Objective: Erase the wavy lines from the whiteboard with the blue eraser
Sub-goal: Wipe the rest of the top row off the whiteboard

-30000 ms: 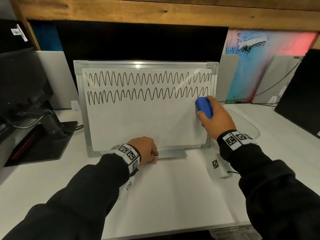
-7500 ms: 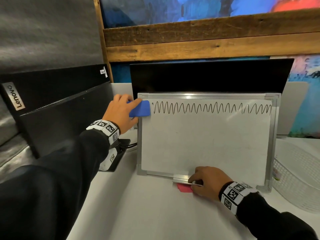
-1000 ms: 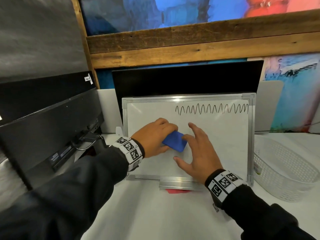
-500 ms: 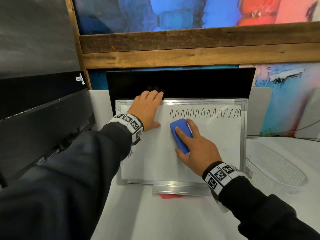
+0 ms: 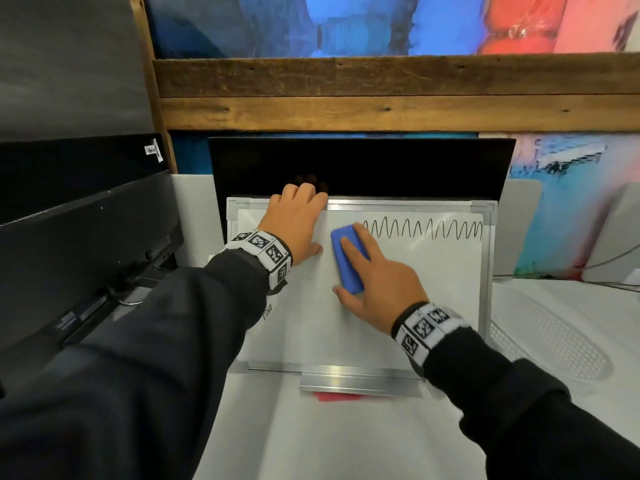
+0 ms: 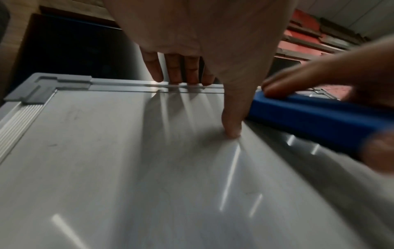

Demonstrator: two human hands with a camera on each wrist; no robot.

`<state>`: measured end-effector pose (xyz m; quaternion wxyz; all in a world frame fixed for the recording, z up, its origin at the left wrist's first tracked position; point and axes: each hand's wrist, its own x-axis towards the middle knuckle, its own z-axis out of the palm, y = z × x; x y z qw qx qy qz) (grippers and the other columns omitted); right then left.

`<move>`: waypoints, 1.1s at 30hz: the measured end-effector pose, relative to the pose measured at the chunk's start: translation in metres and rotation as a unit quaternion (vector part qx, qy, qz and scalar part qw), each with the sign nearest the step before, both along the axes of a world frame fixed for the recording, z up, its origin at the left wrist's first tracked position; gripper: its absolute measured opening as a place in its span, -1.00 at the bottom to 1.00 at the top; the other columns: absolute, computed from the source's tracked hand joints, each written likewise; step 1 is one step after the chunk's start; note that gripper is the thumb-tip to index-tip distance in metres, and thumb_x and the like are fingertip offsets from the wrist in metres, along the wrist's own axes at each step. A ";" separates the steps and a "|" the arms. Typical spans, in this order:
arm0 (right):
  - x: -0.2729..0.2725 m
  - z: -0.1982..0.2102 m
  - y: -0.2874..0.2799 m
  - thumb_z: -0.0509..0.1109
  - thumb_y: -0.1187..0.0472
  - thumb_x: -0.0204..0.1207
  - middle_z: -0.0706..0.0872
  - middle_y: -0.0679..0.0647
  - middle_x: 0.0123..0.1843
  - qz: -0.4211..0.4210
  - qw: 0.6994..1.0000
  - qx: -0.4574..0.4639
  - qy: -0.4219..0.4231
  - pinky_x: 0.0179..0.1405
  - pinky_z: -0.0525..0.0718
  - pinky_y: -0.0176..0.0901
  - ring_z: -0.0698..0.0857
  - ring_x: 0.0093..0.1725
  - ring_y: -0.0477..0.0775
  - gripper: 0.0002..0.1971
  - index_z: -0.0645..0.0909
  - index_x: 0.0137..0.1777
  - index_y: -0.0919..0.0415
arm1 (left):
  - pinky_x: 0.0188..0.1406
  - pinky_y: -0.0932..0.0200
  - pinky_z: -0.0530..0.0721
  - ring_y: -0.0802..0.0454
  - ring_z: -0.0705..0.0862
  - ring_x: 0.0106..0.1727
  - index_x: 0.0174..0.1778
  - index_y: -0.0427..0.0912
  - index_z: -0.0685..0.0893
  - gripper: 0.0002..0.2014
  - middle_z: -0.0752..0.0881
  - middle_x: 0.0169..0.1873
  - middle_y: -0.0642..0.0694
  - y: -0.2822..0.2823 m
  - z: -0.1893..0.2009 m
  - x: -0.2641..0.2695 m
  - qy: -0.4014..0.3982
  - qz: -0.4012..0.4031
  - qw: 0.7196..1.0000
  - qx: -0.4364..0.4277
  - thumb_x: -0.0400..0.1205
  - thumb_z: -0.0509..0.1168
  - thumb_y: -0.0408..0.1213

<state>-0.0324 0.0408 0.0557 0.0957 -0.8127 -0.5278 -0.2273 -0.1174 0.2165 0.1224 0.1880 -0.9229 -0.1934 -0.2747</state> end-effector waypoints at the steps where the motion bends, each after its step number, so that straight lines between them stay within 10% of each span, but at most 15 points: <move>1: -0.002 -0.009 -0.005 0.18 -0.31 0.54 -0.38 -0.03 0.71 0.002 1.000 -0.015 0.004 -0.28 0.72 -0.10 0.63 -0.33 0.06 -0.16 -0.05 0.70 0.00 | 0.23 -0.03 0.49 -0.12 0.42 0.28 0.47 -0.03 0.37 -0.18 0.43 0.30 -0.05 0.000 -0.001 0.000 0.000 -0.001 1.000 0.000 0.35 0.54 0.14; 33: 0.013 0.019 -0.011 0.26 -0.33 0.51 -0.12 -0.07 0.74 -0.037 0.993 0.093 0.057 -0.22 0.74 -0.06 0.70 -0.16 0.12 -0.15 0.08 0.66 0.09 | 0.30 -0.05 0.47 -0.13 0.39 0.34 0.50 -0.02 0.34 -0.22 0.42 0.35 -0.07 -0.006 0.001 -0.006 0.009 0.000 1.000 -0.019 0.41 0.53 0.05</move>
